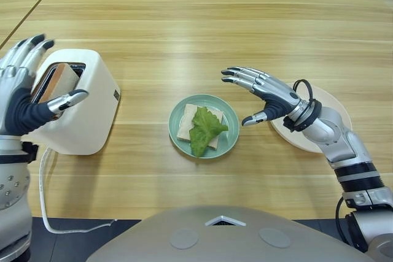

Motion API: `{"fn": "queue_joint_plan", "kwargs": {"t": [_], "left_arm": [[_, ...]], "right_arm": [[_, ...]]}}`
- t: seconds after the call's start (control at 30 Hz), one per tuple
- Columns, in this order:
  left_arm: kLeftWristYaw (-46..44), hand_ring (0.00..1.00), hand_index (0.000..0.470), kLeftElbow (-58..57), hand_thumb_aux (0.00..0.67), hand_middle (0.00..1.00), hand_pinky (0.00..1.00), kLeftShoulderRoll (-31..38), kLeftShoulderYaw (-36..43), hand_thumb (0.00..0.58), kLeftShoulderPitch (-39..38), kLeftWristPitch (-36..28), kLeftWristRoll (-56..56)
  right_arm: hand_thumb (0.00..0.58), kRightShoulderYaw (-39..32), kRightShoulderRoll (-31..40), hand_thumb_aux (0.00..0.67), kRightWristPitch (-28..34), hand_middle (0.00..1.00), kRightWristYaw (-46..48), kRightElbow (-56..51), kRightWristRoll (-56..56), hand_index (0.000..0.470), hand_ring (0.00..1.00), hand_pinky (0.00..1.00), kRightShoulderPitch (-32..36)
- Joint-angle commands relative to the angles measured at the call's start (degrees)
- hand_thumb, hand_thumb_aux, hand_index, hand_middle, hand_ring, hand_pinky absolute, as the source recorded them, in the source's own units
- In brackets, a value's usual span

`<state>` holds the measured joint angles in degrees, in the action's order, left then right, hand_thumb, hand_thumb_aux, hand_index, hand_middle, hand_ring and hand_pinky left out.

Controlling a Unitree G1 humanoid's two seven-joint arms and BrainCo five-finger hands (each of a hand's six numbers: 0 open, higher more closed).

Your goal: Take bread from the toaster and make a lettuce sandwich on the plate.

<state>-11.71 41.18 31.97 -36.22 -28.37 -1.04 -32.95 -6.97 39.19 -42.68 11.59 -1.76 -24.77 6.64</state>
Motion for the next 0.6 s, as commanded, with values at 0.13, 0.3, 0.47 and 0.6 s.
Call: {"fn": "queue_joint_plan", "kwargs": {"t": [0.13, 0.3, 0.47, 0.6], "left_arm": [[-0.9, 0.00, 0.000, -6.1, 0.000, 0.00, 0.00, 0.1, -2.9, 0.000, -4.5, -0.2, -5.0], [-1.3, 0.00, 0.052, -9.8, 0.074, 0.00, 0.00, 0.4, 0.8, 0.120, -3.9, 0.1, -5.7], [-0.9, 0.00, 0.219, -13.8, 0.313, 0.00, 0.00, 1.7, 4.7, 0.415, -0.6, 1.3, -5.2], [-0.1, 0.00, 0.247, -13.6, 0.352, 0.00, 0.00, 1.6, 4.3, 0.449, 0.4, 2.2, -4.1]], "right_arm": [[0.000, -1.1, -0.6, 0.000, 0.0, 0.00, 1.2, -0.2, -0.6, 0.000, 0.00, 0.00, -0.6], [0.000, -1.5, -0.5, 0.000, -0.1, 0.00, 1.0, -0.5, -1.6, 0.000, 0.00, 0.00, -0.8], [0.000, -0.8, 0.0, 0.000, 0.2, 0.00, 0.4, 0.2, -2.5, 0.000, 0.00, 0.00, -2.2], [0.000, -0.6, 0.0, 0.000, 0.2, 0.00, 0.2, 0.2, -3.1, 0.000, 0.00, 0.00, -2.4]]}}
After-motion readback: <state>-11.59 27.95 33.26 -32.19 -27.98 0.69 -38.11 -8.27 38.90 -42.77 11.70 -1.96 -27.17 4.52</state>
